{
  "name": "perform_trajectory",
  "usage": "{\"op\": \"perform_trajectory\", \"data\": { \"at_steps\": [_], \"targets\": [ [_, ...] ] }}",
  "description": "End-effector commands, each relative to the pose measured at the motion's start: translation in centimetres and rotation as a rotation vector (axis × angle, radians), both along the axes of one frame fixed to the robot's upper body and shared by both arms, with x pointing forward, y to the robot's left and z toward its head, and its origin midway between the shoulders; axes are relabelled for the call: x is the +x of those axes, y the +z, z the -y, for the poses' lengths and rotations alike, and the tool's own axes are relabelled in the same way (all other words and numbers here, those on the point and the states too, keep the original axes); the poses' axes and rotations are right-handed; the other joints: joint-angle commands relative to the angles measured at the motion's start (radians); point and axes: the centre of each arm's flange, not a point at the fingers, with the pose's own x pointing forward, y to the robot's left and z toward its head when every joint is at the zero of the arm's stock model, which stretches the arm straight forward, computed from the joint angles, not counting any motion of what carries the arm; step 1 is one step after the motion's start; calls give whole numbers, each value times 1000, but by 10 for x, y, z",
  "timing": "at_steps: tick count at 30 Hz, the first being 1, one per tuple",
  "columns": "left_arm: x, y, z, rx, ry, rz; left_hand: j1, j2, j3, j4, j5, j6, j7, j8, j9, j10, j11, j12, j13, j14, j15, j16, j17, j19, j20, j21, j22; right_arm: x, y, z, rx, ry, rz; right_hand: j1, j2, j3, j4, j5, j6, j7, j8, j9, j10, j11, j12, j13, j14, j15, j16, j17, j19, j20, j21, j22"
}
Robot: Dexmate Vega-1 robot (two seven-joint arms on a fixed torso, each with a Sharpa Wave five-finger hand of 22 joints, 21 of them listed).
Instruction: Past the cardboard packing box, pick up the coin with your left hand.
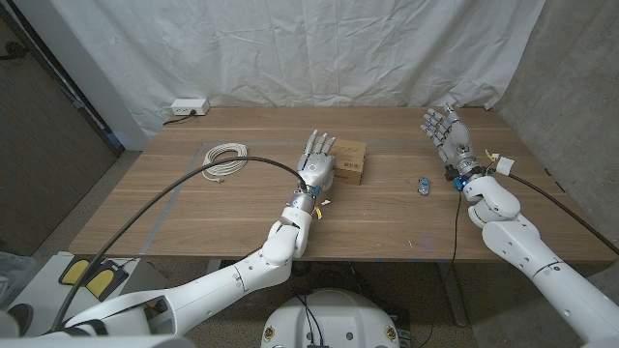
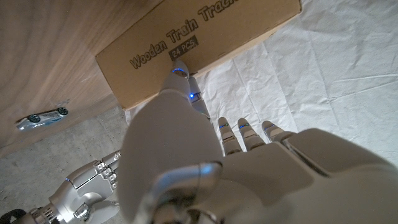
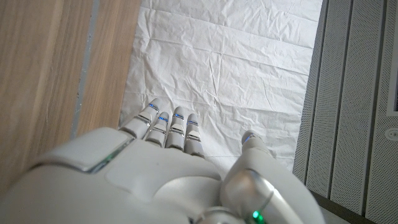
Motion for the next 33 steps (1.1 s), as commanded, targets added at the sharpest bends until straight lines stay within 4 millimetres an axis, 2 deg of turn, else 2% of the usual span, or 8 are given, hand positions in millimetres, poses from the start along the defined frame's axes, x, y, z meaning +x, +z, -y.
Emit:
{"op": "perform_trajectory", "data": {
  "at_steps": [1, 11, 14, 22, 33],
  "targets": [
    [-3, 4, -3, -17, -12, 11, 1, -6, -4, 2, 0, 60, -66, 38, 124, 10, 0, -1, 6, 6, -22, 5, 6, -1, 5, 1, 1, -2, 4, -1, -3, -2, 9, 1, 6, -3, -3, 6, 6, -1, -5, 2, 6, 2, -1, 2, 3, 1, 5, 2, -2, -12, -2, 4],
    [-3, 7, -6, -44, -45, 23, 5, 1, -5, 5, -4, 74, -59, 88, 167, 45, -3, 8, 8, 26, -26, 13, 11, 11, 10, 4, 1, -4, 5, -3, -5, -1, 17, 1, 6, -4, -3, 6, 7, -1, -4, 2, 7, 3, -1, 2, 2, 0, 5, 2, -2, -12, -2, 4],
    [-3, 7, -6, -45, -45, 30, 12, 9, -3, 6, -7, 96, -44, 131, 201, 82, -9, 18, 10, 55, -36, 23, 15, 24, 12, 7, 1, -5, 5, -3, -6, -3, 18, 1, 6, -4, -4, 6, 7, -1, -4, 2, 7, 3, -1, 2, 2, 1, 5, 2, -2, -12, -2, 4],
    [-2, 8, -7, -52, -49, 25, 24, 15, 0, 3, -13, 126, -26, 192, 246, 123, -22, 26, 12, 92, -55, 34, 18, 41, 12, 10, 1, -7, 5, -4, -5, -7, 20, 1, 7, -4, -4, 6, 7, -2, -4, 2, 7, 3, -1, 2, 3, 1, 5, 2, -2, -11, -2, 4],
    [-7, 10, -7, -63, -62, 59, 28, 18, 1, 4, -17, 131, -23, 222, 269, 145, -22, 29, 13, 113, -61, 38, 20, 48, 12, 10, 1, -13, 4, -3, -2, -15, 26, 0, 6, -5, -4, 6, 6, -2, -5, 2, 7, 3, -1, 2, 3, 0, 5, 2, -2, -12, -2, 4]
  ]
}}
